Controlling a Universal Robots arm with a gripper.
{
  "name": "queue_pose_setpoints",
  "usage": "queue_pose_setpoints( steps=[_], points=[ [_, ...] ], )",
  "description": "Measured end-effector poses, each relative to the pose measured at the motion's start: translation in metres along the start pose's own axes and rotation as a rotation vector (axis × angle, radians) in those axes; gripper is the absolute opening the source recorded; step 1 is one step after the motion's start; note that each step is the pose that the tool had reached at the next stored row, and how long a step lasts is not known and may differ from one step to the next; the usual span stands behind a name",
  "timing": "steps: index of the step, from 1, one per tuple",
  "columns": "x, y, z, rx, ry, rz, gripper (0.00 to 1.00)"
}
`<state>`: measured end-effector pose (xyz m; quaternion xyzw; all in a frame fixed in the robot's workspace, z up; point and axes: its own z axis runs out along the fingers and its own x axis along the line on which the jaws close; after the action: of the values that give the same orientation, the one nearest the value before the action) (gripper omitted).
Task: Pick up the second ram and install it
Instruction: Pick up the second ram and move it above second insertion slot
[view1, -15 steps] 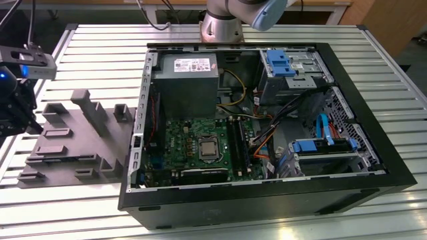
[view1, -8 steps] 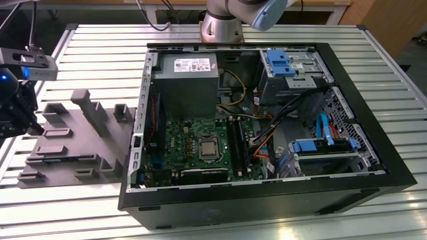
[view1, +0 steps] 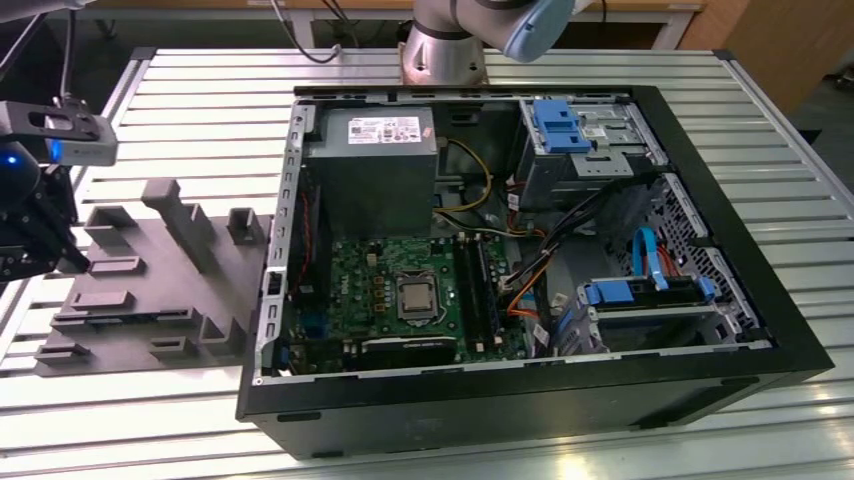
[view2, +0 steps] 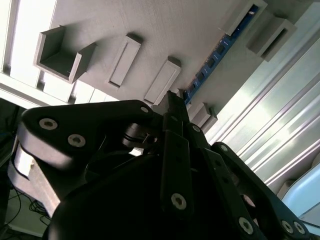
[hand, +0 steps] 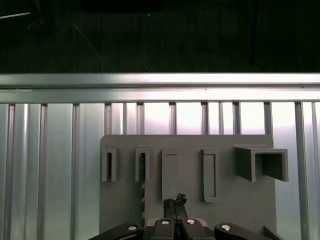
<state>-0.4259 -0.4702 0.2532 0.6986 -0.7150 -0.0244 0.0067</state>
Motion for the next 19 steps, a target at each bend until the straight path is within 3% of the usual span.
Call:
queue_pose_setpoints(
  steps=[19],
  points=[
    [0.0042, -0.0005, 0.0088, 0.0, 0.0, 0.0, 0.11]
  ],
)
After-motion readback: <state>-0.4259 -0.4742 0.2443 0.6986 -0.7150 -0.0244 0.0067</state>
